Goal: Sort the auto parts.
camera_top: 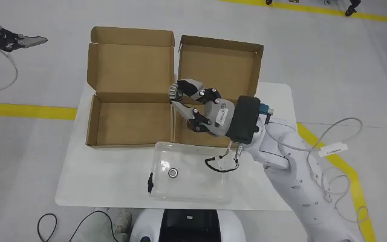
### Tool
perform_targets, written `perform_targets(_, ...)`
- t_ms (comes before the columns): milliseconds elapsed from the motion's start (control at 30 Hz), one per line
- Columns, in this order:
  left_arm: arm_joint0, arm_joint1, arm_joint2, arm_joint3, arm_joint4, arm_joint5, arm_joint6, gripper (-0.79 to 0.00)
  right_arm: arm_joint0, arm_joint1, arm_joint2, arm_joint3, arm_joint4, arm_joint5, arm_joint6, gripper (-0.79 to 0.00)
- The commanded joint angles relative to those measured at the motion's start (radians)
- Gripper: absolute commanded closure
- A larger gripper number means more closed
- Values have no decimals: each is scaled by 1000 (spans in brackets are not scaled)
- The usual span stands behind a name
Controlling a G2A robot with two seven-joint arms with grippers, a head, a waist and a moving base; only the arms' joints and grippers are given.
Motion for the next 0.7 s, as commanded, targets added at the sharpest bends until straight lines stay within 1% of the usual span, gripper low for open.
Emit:
perform_targets(0, 0, 0, 0, 0, 0, 0, 0, -785, 15, -1, 5, -11, 2, 4, 8, 0)
perform_targets(267, 0, 0, 0, 0, 0, 0, 0, -785, 47, -2, 38, -81, 4, 22, 53, 0)
perform_targets(467, 0, 0, 0, 0, 0, 0, 0, -785, 18, 1, 42, -97, -7, 7, 61, 0)
perform_targets(667, 0, 0, 0, 0, 0, 0, 0, -785, -22, 3, 7, -60, -53, -29, 84, 0)
